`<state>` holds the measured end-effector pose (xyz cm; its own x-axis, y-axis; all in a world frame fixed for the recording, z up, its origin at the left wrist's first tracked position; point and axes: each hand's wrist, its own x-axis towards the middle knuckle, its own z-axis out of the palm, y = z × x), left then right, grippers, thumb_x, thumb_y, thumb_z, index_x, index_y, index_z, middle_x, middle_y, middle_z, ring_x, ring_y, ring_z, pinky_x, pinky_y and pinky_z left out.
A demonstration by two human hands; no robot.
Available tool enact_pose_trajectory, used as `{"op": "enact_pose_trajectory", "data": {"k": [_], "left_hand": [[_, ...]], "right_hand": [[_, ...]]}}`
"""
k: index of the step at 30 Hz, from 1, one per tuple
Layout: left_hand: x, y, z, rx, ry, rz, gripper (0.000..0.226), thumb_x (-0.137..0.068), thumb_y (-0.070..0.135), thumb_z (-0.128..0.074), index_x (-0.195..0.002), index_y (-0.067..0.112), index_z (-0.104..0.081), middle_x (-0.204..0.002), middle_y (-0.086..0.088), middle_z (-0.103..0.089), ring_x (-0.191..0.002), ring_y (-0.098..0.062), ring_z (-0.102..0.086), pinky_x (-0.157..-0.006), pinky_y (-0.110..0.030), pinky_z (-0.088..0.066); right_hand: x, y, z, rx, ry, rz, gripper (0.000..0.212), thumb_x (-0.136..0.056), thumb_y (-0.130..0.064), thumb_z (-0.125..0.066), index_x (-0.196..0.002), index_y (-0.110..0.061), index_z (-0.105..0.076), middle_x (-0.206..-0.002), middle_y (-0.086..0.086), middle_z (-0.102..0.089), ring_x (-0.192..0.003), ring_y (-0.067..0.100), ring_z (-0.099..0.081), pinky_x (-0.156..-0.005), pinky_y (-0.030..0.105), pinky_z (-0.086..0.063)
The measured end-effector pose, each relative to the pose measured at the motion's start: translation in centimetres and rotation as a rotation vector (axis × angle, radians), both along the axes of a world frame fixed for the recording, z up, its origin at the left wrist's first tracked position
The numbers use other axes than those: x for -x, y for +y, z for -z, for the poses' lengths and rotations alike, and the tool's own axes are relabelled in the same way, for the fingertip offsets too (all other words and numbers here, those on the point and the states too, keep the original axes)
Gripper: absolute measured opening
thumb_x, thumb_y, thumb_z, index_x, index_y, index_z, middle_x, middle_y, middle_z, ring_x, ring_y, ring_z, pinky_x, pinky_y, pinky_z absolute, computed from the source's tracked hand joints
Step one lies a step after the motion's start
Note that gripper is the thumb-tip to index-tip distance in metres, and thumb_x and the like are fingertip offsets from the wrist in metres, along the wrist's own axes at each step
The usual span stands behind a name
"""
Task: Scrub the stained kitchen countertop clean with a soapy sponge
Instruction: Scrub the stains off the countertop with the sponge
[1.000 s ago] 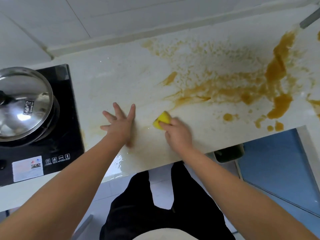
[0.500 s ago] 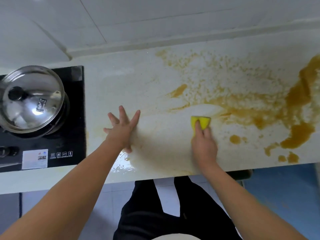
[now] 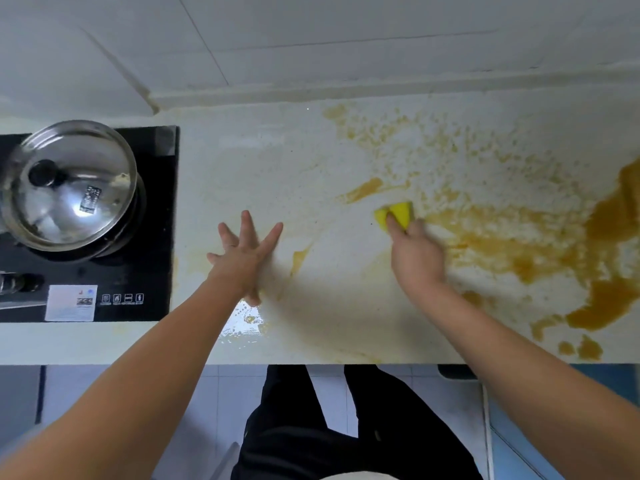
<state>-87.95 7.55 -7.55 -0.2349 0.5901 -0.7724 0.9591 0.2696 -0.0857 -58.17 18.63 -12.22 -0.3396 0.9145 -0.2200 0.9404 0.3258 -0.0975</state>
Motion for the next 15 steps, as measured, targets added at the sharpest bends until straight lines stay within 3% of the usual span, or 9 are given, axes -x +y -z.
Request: {"op": "enact_pose_trajectory", "data": {"k": [4,6,8,10,11,13,15], "left_hand": [[-0.2,0.0,-0.1,0.005,0.027,-0.015,0.164,-0.057,0.022,-0.101,-0.145,0.059,0.033,-0.151,-0.009,0.052,-0.146,-0.061,0.022,-0.103,-0.077,-0.038],[-0.3,0.2,0.0,0.001,0.037,-0.018,0.165,-0.057,0.021,-0.1,-0.144,0.06,0.034,-0.151,-0.009,0.052,-0.147,-0.06,0.022,-0.103,-0.075,-0.039],[-0.2,0.4,0.2,-0.009,0.039,-0.021,0.165,-0.057,0.019,-0.1,-0.144,0.061,0.034,-0.152,-0.009,0.052,-0.147,-0.06,0.021,-0.101,-0.074,-0.041],[-0.3,0.5,0.3,-0.007,0.043,-0.027,0.165,-0.056,0.015,-0.1,-0.144,0.062,0.031,-0.152,-0.008,0.052,-0.147,-0.059,0.021,-0.1,-0.074,-0.041],[-0.2,0.6,0.3,-0.007,0.043,-0.03,0.165,-0.056,0.014,-0.1,-0.144,0.062,0.031,-0.152,-0.008,0.052,-0.147,-0.058,0.021,-0.1,-0.074,-0.041],[-0.2,0.6,0.4,0.0,0.041,-0.033,0.166,-0.055,0.013,-0.1,-0.144,0.064,0.031,-0.15,-0.007,0.054,-0.147,-0.058,0.022,-0.1,-0.075,-0.041],[-0.2,0.7,0.5,0.009,0.034,-0.04,0.167,-0.055,0.012,-0.1,-0.142,0.064,0.033,-0.149,-0.006,0.056,-0.147,-0.057,0.024,-0.102,-0.076,-0.039]], "right_hand": [[2.5,-7.1,-2.8,0.463,0.182,-0.252,0.036,-0.101,-0.043,-0.046,-0.135,-0.032,-0.047,-0.108,0.007,-0.051,-0.093,0.032,-0.056,-0.076,0.039,-0.046],[4.7,-7.7,-3.3,0.456,0.249,-0.325,0.037,-0.092,-0.063,-0.047,-0.106,-0.029,-0.052,-0.093,-0.002,-0.052,-0.085,0.024,-0.055,-0.072,0.038,-0.042],[6.6,-5.8,-3.0,0.438,0.271,-0.353,0.044,-0.087,-0.07,-0.05,-0.088,-0.025,-0.047,-0.09,-0.002,-0.053,-0.084,0.023,-0.056,-0.069,0.037,-0.04],[7.3,-2.9,-2.3,0.368,0.27,-0.293,0.037,-0.092,-0.061,-0.052,-0.093,-0.024,-0.052,-0.094,0.0,-0.052,-0.086,0.023,-0.053,-0.065,0.033,-0.033],[7.1,-1.0,-2.1,0.345,0.246,-0.215,0.025,-0.097,-0.047,-0.051,-0.108,-0.025,-0.058,-0.1,0.001,-0.053,-0.089,0.025,-0.052,-0.066,0.032,-0.031],[6.0,2.5,-1.9,0.241,0.167,-0.162,0.042,-0.102,-0.021,-0.046,-0.14,-0.038,-0.051,-0.115,0.008,-0.051,-0.098,0.033,-0.054,-0.071,0.034,-0.035],[4.4,4.9,-2.0,0.163,0.07,-0.038,0.055,-0.101,-0.016,-0.043,-0.147,-0.046,-0.041,-0.121,0.011,-0.047,-0.099,0.036,-0.057,-0.074,0.038,-0.041]]}}
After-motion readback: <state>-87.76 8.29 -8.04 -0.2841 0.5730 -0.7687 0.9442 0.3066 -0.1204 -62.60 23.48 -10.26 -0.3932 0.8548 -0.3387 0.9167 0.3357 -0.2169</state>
